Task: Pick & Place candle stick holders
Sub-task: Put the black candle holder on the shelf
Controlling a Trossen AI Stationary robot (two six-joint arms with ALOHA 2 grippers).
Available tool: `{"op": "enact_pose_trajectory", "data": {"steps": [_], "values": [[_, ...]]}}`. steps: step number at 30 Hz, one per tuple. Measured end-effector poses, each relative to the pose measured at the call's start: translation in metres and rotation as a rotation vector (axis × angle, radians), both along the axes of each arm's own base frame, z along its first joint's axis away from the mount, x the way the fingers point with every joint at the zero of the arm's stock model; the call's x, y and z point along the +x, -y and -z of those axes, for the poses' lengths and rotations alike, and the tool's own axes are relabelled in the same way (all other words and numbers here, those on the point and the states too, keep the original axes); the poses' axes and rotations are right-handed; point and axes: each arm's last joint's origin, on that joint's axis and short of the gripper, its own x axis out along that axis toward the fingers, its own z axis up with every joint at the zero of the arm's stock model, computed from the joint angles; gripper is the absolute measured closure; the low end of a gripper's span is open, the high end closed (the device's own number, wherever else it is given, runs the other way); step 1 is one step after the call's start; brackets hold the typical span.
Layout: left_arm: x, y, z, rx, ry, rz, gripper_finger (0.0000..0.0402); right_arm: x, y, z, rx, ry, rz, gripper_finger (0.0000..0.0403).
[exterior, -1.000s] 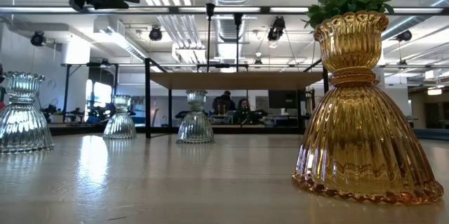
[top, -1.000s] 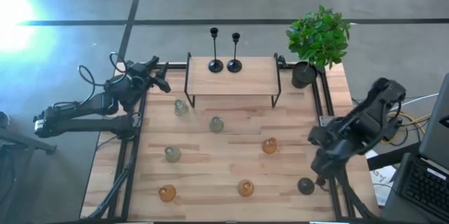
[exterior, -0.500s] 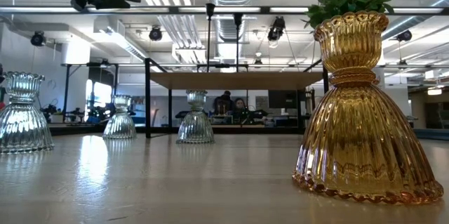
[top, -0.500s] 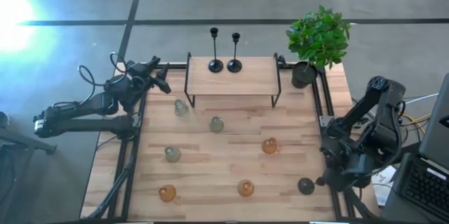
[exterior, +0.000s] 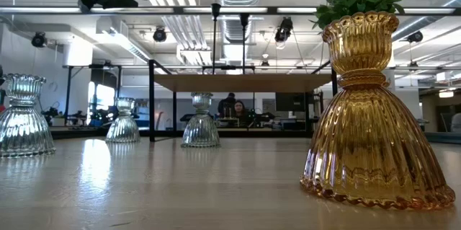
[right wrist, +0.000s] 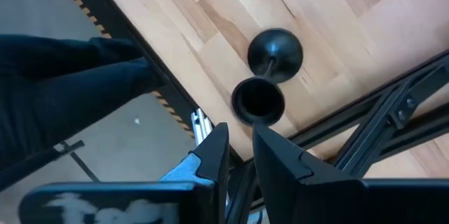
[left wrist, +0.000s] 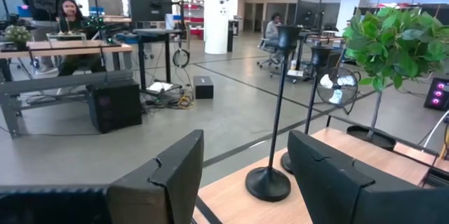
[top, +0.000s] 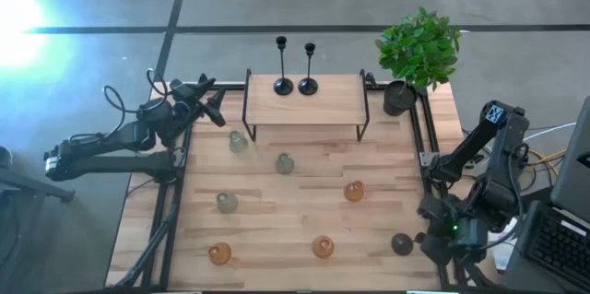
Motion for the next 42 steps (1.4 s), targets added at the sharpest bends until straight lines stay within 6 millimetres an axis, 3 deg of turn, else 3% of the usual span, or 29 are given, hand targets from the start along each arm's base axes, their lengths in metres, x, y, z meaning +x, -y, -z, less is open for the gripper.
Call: {"op": "enact_pose_trajectory", "data": {"steps": [26, 36, 42], "values": [[0.0, 0.0, 0.003, 0.003, -0.042, 0.004, 0.0188, 0.001, -0.001, 0.038, -0.021, -0.022, 0.032, 0.0344], [0.0, 0.0, 0.003, 0.009, -0.051, 0.0, 0.0188, 0.0, 0.0, 0.04, -0.023, -0.023, 0.044, 0.0344], [0.0, 0.0, 0.003, 0.01, -0.052, 0.0, 0.0188, 0.001, -0.001, 0.03, -0.001, -0.016, 0.043, 0.0344]]}}
